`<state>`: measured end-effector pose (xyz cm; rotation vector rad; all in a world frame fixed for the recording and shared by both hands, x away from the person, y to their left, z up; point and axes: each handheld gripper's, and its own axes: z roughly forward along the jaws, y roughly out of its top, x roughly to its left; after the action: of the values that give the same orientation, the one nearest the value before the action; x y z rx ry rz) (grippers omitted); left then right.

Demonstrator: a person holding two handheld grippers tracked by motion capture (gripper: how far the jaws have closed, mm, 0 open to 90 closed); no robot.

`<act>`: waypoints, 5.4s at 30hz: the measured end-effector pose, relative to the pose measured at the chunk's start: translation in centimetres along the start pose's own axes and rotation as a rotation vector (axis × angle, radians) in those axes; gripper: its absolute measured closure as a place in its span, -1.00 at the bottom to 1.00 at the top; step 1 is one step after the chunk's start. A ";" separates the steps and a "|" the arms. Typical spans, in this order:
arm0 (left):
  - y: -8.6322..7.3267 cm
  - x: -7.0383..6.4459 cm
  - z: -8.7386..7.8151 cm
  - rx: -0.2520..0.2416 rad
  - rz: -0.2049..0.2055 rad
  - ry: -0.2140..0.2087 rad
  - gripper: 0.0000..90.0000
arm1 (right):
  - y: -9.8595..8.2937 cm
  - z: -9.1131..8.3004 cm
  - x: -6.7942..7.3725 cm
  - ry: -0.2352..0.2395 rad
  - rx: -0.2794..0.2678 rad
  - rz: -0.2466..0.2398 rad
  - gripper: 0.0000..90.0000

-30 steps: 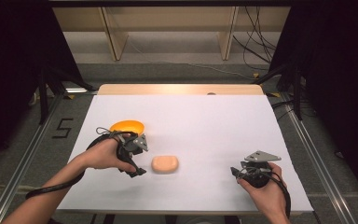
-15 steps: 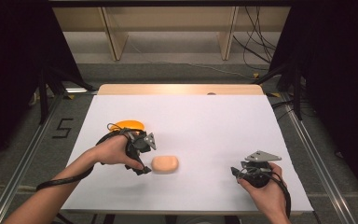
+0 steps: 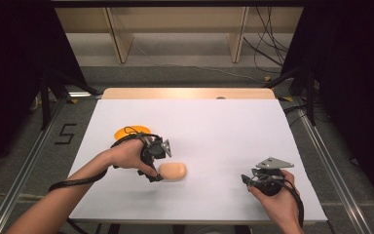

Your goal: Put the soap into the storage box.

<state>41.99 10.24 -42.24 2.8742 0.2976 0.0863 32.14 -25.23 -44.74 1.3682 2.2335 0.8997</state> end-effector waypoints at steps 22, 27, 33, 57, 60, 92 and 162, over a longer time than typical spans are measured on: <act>2.4 0.6 2.4 0.050 0.043 -0.057 -0.64 | -0.1 0.3 -0.4 0.007 -0.021 -0.039 0.18; 2.7 0.7 2.8 0.059 0.038 -0.077 -0.63 | -0.1 0.2 -0.2 0.011 -0.012 -0.013 0.18; 3.2 0.7 3.3 0.062 0.048 -0.082 -0.61 | -0.1 0.1 -0.1 0.010 0.000 0.007 0.17; 4.1 0.9 4.7 0.111 0.063 -0.113 -0.46 | -0.2 0.2 -0.3 0.008 -0.001 -0.019 0.17; 4.1 1.0 4.9 0.115 0.060 -0.112 -0.42 | -0.1 0.3 -0.2 0.024 -0.016 -0.018 0.17; 4.5 0.7 5.3 0.154 0.134 -0.088 -0.28 | -0.2 0.2 -0.3 0.008 -0.003 -0.022 0.17; -3.7 1.1 -1.8 0.143 0.136 -0.058 -0.28 | -0.1 0.1 -0.2 0.004 -0.022 -0.009 0.17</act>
<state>42.23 14.41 -41.43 3.0302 0.1010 0.0057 32.24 -25.37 -44.85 1.3464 2.2249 0.9213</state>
